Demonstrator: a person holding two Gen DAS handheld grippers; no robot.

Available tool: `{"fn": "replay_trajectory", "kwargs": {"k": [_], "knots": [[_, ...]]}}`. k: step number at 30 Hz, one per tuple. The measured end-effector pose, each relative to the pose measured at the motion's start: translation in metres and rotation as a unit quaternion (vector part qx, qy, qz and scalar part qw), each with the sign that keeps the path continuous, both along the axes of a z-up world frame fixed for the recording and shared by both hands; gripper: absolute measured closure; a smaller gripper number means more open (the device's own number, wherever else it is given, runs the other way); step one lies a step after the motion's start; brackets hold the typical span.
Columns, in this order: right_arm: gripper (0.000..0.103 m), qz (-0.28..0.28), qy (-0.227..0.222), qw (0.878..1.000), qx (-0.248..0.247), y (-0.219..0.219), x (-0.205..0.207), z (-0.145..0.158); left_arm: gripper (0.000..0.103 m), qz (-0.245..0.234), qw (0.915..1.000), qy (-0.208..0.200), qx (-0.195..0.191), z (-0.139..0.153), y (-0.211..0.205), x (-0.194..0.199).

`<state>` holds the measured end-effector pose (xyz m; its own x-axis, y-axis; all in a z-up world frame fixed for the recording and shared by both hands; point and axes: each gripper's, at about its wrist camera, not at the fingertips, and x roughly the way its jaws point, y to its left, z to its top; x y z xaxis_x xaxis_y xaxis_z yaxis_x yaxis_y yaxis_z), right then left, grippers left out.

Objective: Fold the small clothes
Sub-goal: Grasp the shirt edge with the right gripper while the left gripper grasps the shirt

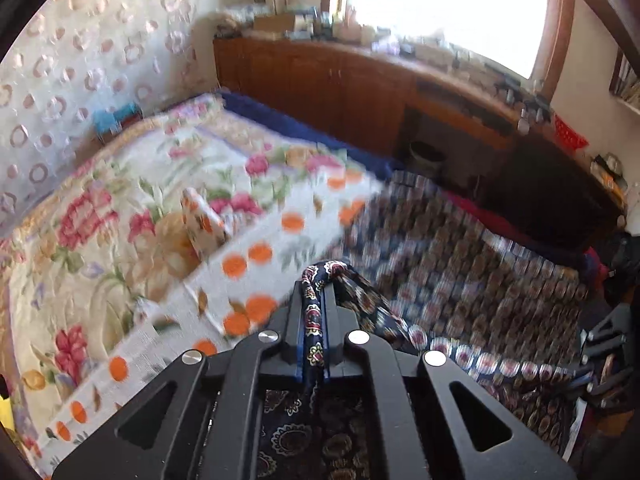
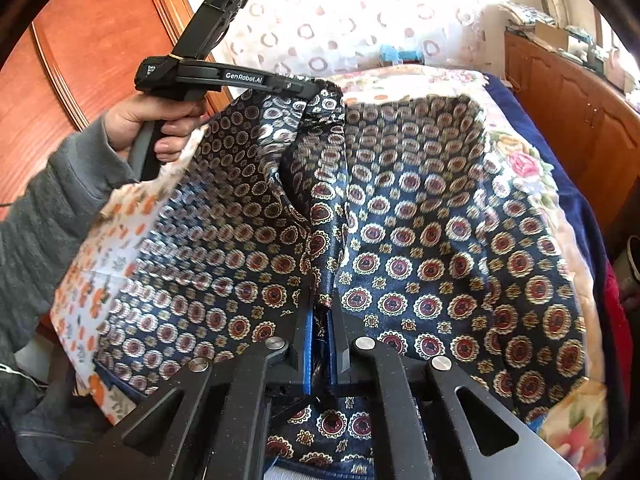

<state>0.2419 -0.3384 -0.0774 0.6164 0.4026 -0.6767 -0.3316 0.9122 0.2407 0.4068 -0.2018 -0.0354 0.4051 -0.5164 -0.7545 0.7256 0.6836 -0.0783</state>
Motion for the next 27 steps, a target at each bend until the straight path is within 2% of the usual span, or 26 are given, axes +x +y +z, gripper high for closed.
{"fn": "replay_trajectory", "kwargs": {"k": [2,5,8,14,20,24,27], "knots": [[0.098,-0.009,-0.011,1.000,0.007,-0.006,-0.009,0.007,0.096,-0.003,0.9996,-0.018,-0.021,0.018,-0.004,-0.004],[0.098,-0.028,-0.035,0.999,0.006,-0.017,-0.023,0.017,0.096,-0.007,0.9991,-0.033,-0.026,0.031,-0.013,-0.006],[0.098,-0.050,-0.044,0.998,-0.007,-0.024,-0.027,0.020,0.096,-0.006,0.9989,-0.037,-0.028,0.033,-0.019,-0.004],[0.098,-0.069,-0.064,0.996,0.003,-0.026,-0.043,0.025,0.096,0.004,0.9980,-0.038,-0.050,0.036,-0.027,-0.001],[0.098,-0.130,-0.084,0.988,0.001,-0.047,-0.071,0.040,0.096,-0.019,0.9961,-0.052,-0.069,0.041,-0.070,-0.006],[0.098,-0.164,-0.079,0.983,-0.030,-0.052,-0.076,0.040,0.096,-0.017,0.9949,-0.055,-0.083,0.043,-0.091,-0.004],[0.098,-0.190,-0.068,0.977,-0.071,-0.053,-0.072,0.028,0.081,-0.014,0.9952,-0.044,-0.086,0.038,-0.095,0.000]]}}
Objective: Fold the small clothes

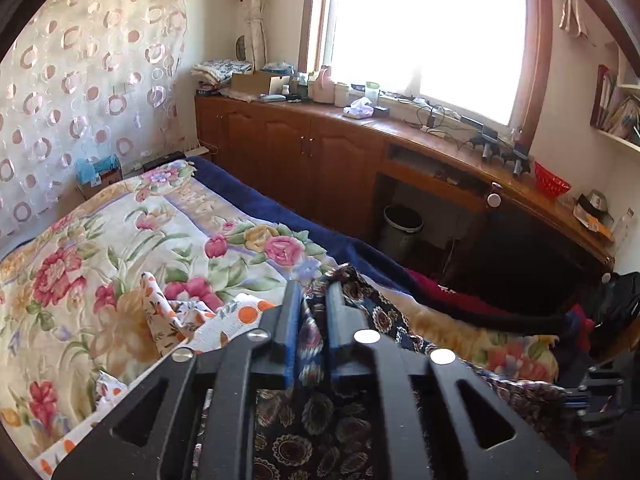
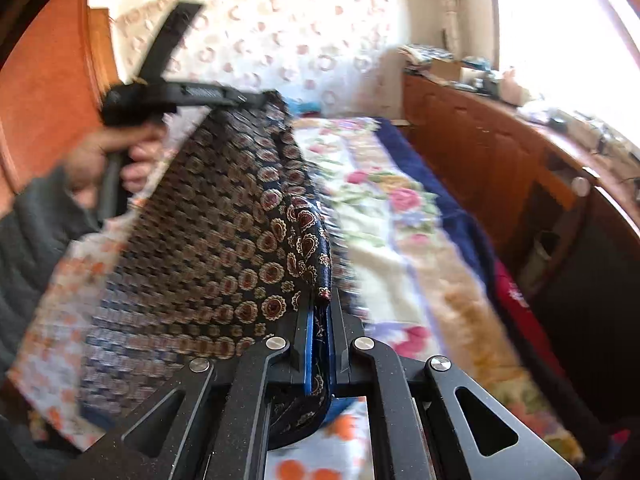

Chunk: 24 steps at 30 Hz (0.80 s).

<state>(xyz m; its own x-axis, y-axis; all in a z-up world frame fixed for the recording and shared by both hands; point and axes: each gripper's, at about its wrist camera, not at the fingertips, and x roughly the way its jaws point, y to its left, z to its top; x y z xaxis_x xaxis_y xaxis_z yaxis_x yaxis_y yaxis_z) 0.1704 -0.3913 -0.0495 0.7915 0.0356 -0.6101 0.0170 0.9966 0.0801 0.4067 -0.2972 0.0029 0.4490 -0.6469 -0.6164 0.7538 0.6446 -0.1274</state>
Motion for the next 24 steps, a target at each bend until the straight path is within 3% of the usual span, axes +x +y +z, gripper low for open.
{"fn": "replay_trajectory", "kwargs": {"k": [4,10,15,18,20,24], "knots": [[0.098,-0.013,0.032,0.999,0.002,0.002,0.008,-0.023,0.059,0.001,1.0000,0.008,0.005,-0.006,0.021,-0.004],[0.098,-0.009,0.044,0.999,0.000,0.012,0.009,-0.030,0.054,0.019,0.9987,-0.006,0.046,-0.021,0.064,-0.025],[0.095,-0.007,0.046,0.999,-0.009,-0.004,0.021,-0.027,0.054,0.033,0.9960,0.013,0.082,-0.044,0.105,-0.053],[0.080,-0.010,0.046,0.999,-0.017,-0.004,0.030,-0.031,0.054,0.035,0.9949,0.040,0.086,-0.054,0.125,-0.073],[0.059,-0.020,0.047,0.998,-0.023,-0.005,0.035,-0.032,0.054,0.042,0.9943,0.049,0.084,-0.059,0.136,-0.090],[0.048,-0.026,0.036,0.999,-0.009,-0.007,0.038,-0.033,0.054,0.055,0.9942,0.057,0.073,-0.065,0.152,-0.124]]}}
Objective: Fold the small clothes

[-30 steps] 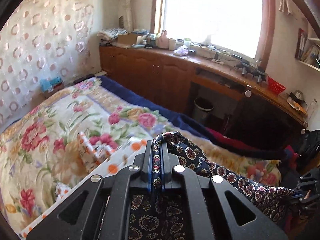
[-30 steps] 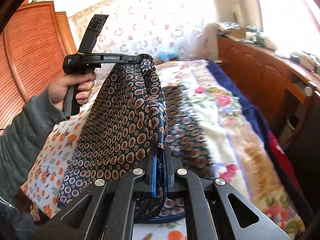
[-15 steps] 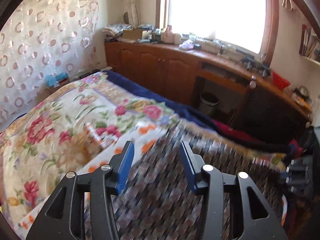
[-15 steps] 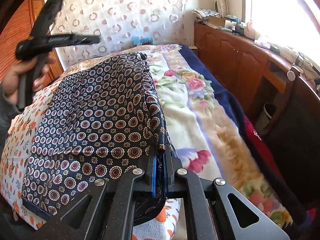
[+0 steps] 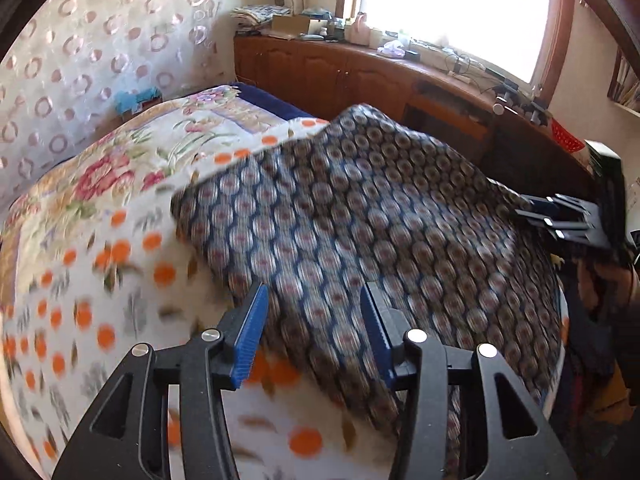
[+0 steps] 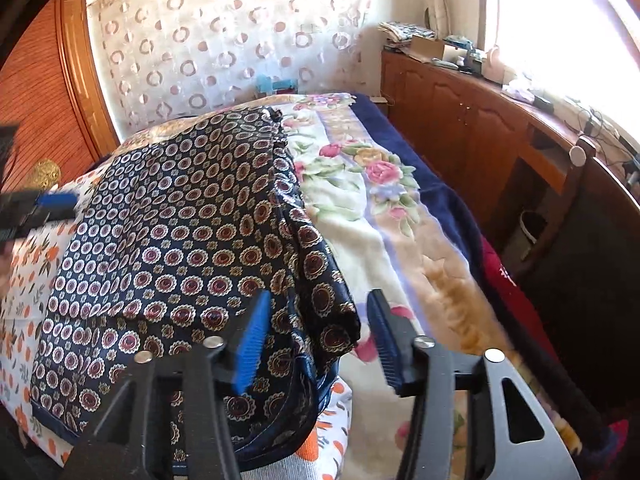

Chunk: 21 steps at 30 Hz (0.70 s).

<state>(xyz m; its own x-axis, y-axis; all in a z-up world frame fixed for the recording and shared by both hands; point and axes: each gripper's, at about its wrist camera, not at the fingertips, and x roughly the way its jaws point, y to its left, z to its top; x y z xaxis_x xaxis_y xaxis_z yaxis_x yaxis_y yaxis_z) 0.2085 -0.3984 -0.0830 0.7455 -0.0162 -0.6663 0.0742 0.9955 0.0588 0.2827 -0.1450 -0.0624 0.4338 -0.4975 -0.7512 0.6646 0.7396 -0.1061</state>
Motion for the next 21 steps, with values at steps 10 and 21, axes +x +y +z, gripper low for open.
{"fn": "replay_trajectory", "kwargs": {"k": [10,21], "knots": [[0.041,0.027,0.005,1.000,0.011,-0.006,0.001,-0.014,0.054,0.035,0.9986,0.028,-0.026,-0.019,0.021,-0.072],[0.041,0.044,0.028,0.996,0.067,-0.030,-0.002,-0.018,0.054,0.042,0.9966,0.055,-0.044,-0.034,0.013,-0.114]]}}
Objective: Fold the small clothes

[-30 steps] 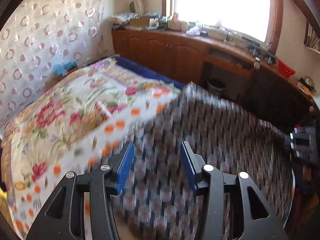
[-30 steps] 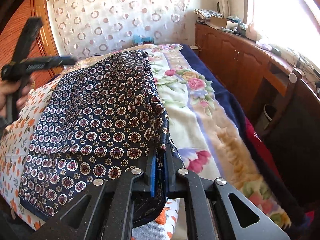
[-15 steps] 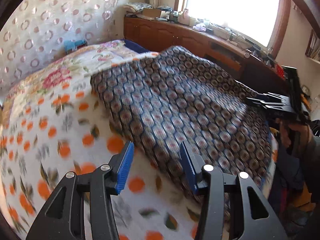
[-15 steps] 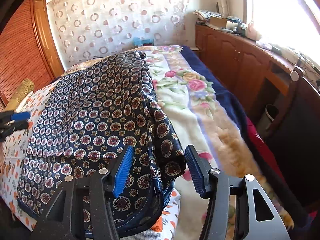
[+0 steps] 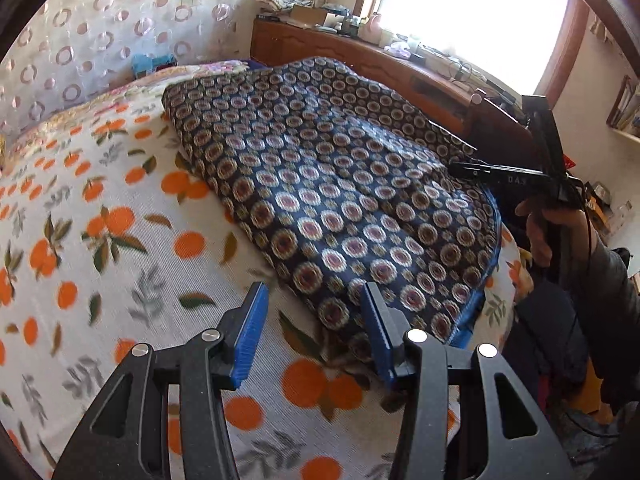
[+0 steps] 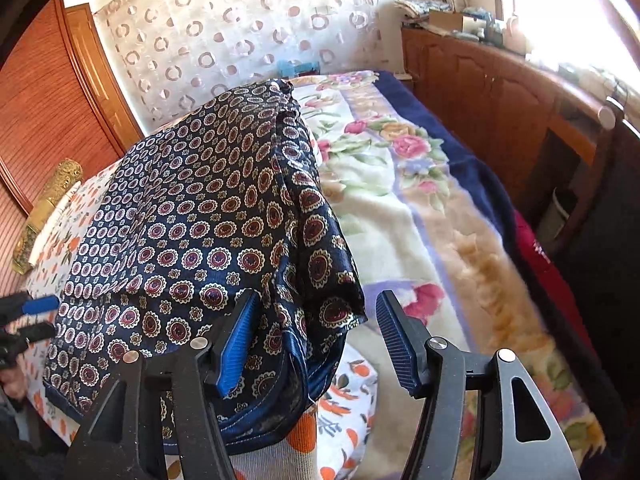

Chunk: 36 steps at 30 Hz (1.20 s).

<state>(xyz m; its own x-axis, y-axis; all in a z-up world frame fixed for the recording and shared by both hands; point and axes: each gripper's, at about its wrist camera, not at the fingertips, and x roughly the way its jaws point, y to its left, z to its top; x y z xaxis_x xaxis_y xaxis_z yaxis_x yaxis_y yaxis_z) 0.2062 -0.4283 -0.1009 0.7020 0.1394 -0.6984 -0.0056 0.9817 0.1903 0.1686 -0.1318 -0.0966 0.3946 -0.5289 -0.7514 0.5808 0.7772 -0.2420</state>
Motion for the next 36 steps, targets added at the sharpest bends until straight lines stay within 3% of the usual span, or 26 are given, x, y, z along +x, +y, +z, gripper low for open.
{"fn": "replay_trajectory", "kwargs": {"k": [8,15,20,24,25,27,36], "knots": [[0.041,0.017,0.006,1.000,0.021,-0.002,-0.007,-0.001,0.054,0.011,0.9995,0.011,-0.027,-0.005,0.001,-0.015],[0.042,0.033,0.008,0.999,0.014,0.005,-0.011,-0.001,0.064,0.022,0.9988,0.015,-0.042,-0.006,0.002,-0.021],[0.069,0.039,0.000,0.999,-0.005,0.011,-0.016,0.004,0.064,0.004,0.9993,0.013,-0.035,-0.006,-0.010,-0.030],[0.079,0.043,-0.004,0.999,-0.026,0.017,-0.021,0.007,0.064,-0.001,0.9993,0.013,-0.034,-0.005,-0.015,-0.032],[0.083,0.043,-0.005,0.999,-0.030,0.017,-0.022,0.008,0.074,-0.003,0.9993,0.015,-0.035,-0.005,-0.016,-0.032],[0.092,0.043,-0.010,0.998,-0.034,0.017,-0.023,0.010,0.082,-0.006,0.9993,0.016,-0.032,-0.006,-0.017,-0.032],[0.097,0.059,-0.022,0.997,-0.037,0.024,-0.028,0.016,0.095,-0.011,0.9987,0.009,-0.049,0.003,-0.015,-0.031]]}}
